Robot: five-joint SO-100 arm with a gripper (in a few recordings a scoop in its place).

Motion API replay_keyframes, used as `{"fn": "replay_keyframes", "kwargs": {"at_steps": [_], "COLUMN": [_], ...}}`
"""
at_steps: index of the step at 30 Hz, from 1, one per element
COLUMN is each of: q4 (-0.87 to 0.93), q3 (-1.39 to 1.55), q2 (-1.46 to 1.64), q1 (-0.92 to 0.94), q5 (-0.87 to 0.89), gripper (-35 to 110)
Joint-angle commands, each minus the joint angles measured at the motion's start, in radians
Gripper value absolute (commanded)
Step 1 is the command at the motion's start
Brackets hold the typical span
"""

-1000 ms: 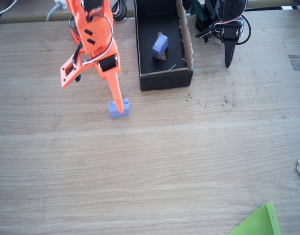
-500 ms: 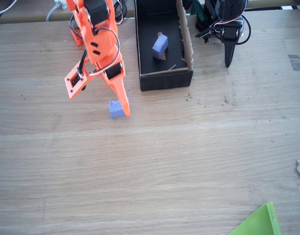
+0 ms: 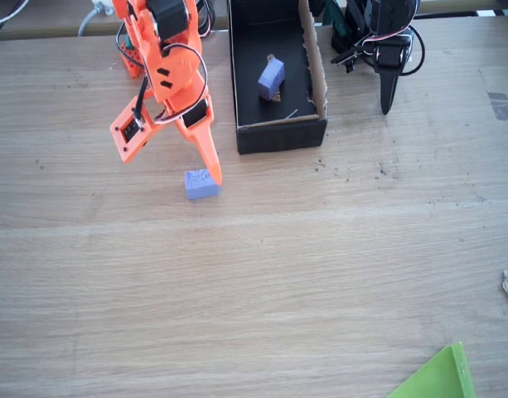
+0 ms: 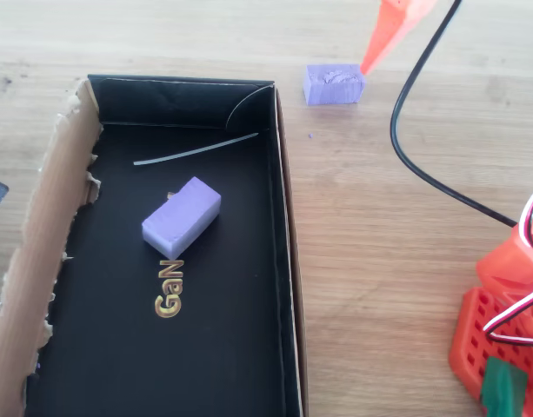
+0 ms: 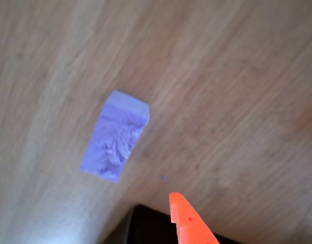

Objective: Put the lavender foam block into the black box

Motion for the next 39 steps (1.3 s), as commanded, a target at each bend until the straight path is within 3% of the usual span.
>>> {"fn": "replay_keyframes", "kwargs": {"at_steps": [1,39], "q4": [0.026,-0.213], "q3": [-0.006,-0.009], "q2": [0.015,-0.155], "q1": [0.003,0.044], "q5": [0.009,-0.092], "gripper": [52,48]}}
